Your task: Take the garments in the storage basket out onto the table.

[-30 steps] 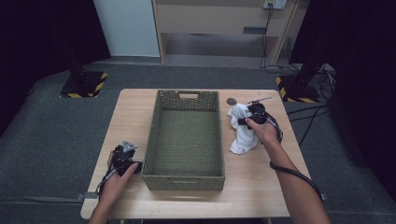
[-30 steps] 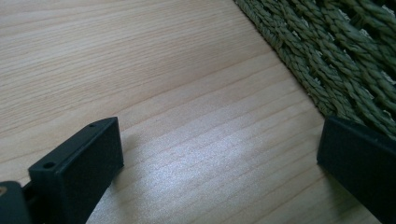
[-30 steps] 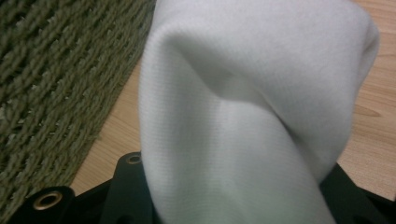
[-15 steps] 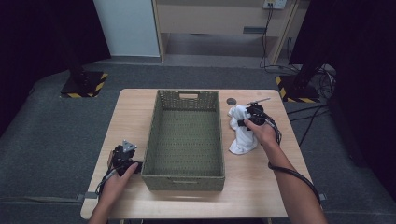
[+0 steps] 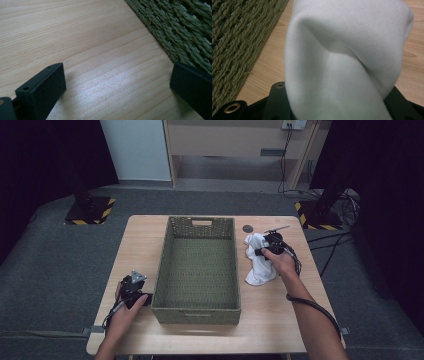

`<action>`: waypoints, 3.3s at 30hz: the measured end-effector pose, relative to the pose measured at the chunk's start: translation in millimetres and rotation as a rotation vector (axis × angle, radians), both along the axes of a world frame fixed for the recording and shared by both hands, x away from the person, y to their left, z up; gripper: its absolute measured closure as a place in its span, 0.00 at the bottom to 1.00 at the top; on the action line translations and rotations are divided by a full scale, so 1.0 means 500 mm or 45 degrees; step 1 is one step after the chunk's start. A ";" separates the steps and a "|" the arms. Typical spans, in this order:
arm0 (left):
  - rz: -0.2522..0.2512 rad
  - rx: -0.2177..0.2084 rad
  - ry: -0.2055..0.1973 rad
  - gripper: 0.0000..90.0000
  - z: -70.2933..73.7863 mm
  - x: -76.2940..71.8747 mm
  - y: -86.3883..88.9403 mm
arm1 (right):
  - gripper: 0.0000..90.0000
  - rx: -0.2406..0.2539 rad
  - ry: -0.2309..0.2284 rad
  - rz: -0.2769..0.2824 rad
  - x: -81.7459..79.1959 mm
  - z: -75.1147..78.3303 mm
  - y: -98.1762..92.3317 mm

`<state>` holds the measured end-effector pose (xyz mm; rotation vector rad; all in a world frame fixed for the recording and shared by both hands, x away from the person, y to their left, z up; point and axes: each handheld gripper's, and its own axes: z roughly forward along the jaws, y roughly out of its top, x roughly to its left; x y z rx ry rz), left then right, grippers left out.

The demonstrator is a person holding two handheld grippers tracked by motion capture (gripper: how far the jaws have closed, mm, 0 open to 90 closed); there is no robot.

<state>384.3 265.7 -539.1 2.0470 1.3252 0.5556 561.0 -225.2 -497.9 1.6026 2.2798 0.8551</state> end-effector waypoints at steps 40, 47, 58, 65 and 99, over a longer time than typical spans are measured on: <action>0.000 0.000 0.000 0.00 0.000 0.000 0.000 | 0.04 0.030 -0.215 -0.106 -0.016 0.023 -0.042; 0.000 0.000 0.000 0.00 0.000 0.000 0.000 | 0.04 0.065 -0.277 -0.112 -0.031 0.061 -0.046; -0.001 0.000 0.001 0.00 0.000 0.000 0.000 | 0.03 0.081 -0.350 -0.088 -0.061 0.103 -0.052; -0.001 0.000 0.000 0.00 0.000 0.000 0.000 | 0.03 0.082 -0.387 -0.069 -0.087 0.126 -0.064; -0.007 0.000 0.001 0.00 0.000 0.000 0.001 | 0.04 0.059 -0.427 0.094 -0.266 0.131 -0.044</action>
